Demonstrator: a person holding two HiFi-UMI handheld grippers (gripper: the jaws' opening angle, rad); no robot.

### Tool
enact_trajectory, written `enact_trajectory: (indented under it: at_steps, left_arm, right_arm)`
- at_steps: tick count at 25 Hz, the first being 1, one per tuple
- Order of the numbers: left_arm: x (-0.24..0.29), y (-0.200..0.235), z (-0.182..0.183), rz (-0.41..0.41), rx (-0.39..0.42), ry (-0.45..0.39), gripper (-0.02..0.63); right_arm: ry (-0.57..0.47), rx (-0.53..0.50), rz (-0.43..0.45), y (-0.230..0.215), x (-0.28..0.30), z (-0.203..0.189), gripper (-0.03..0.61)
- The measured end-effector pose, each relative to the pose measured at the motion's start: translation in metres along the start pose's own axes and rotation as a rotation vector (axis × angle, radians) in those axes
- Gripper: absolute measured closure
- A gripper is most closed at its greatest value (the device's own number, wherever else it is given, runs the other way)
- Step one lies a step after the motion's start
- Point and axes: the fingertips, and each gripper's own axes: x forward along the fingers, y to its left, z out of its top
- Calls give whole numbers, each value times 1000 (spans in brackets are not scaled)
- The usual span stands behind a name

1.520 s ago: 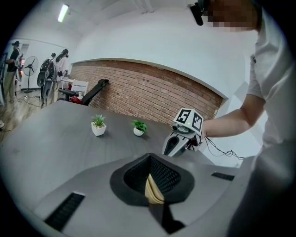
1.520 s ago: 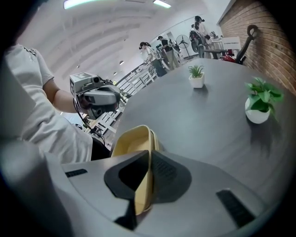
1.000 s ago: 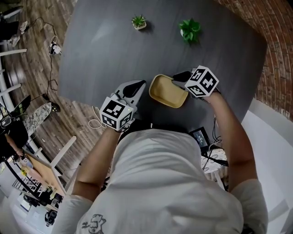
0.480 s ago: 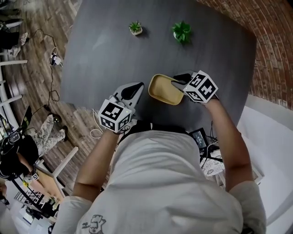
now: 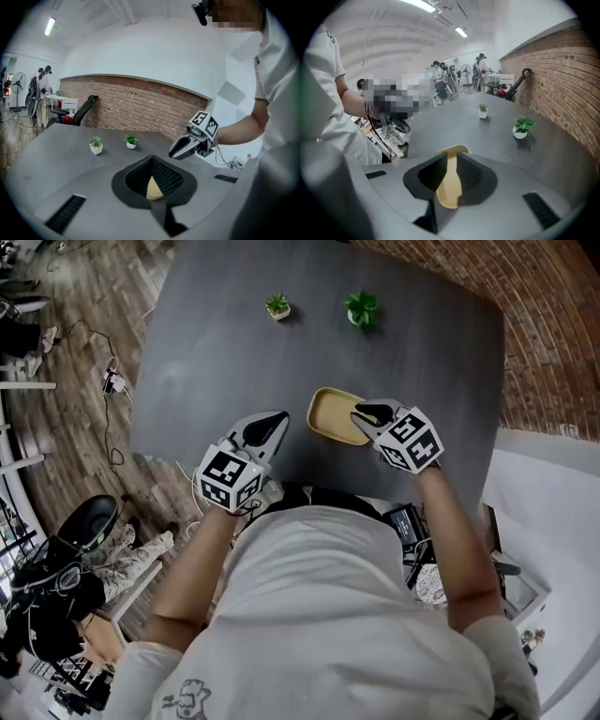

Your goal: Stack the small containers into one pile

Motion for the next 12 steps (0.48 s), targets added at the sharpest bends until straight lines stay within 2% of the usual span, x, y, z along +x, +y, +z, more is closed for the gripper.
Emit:
enact_trajectory:
  at_steps: [5, 12]
  left_arm:
    - [-22, -8, 5, -9, 26, -12, 603]
    - [-48, -19, 5, -46, 77, -38, 603]
  right_arm:
    - [-110, 4, -73, 22, -21, 11, 523]
    - [-202, -9, -144, 57, -36, 22, 529]
